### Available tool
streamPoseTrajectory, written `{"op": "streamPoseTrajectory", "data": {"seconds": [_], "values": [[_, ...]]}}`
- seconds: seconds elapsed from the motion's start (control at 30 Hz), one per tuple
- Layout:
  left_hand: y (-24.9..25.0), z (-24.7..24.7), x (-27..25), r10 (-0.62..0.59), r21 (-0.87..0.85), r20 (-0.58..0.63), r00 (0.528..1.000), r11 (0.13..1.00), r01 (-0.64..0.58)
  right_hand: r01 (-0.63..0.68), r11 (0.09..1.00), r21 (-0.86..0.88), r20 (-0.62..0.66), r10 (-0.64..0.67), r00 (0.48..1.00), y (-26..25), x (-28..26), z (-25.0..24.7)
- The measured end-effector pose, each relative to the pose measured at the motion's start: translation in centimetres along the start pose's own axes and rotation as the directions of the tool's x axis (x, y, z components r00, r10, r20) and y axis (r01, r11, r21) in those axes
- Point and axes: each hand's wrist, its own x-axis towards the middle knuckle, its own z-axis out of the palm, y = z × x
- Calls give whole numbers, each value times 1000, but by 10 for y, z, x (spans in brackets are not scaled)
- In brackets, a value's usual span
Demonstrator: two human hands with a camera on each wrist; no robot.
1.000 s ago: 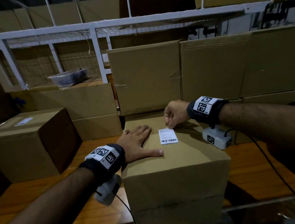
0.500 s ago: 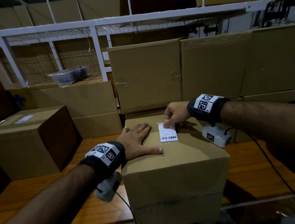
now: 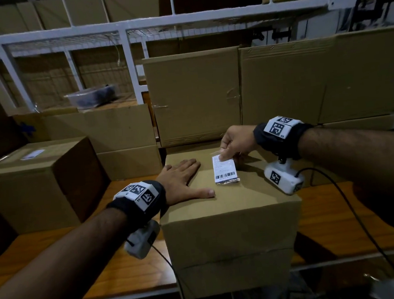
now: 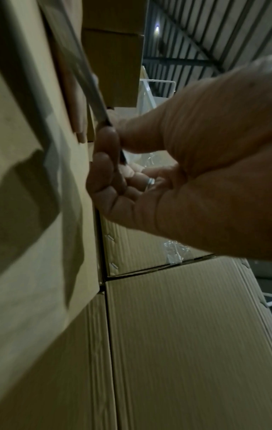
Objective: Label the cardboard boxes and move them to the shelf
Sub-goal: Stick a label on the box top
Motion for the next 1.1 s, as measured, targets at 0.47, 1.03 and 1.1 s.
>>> {"op": "streamPoseTrajectory", "data": {"seconds": [0.47, 1.03, 1.1], "values": [[93, -63, -67, 43, 46, -211, 977, 998, -34, 16, 936, 352, -173, 49, 984, 34, -113, -32], [280, -14, -21, 234, 41, -612, 756, 963, -265, -1, 990, 140, -654, 93, 750, 157, -238, -24], [292, -10, -8, 227, -3, -628, 744, 956, -294, 1, 990, -141, -738, -106, 666, 166, -251, -24]]}}
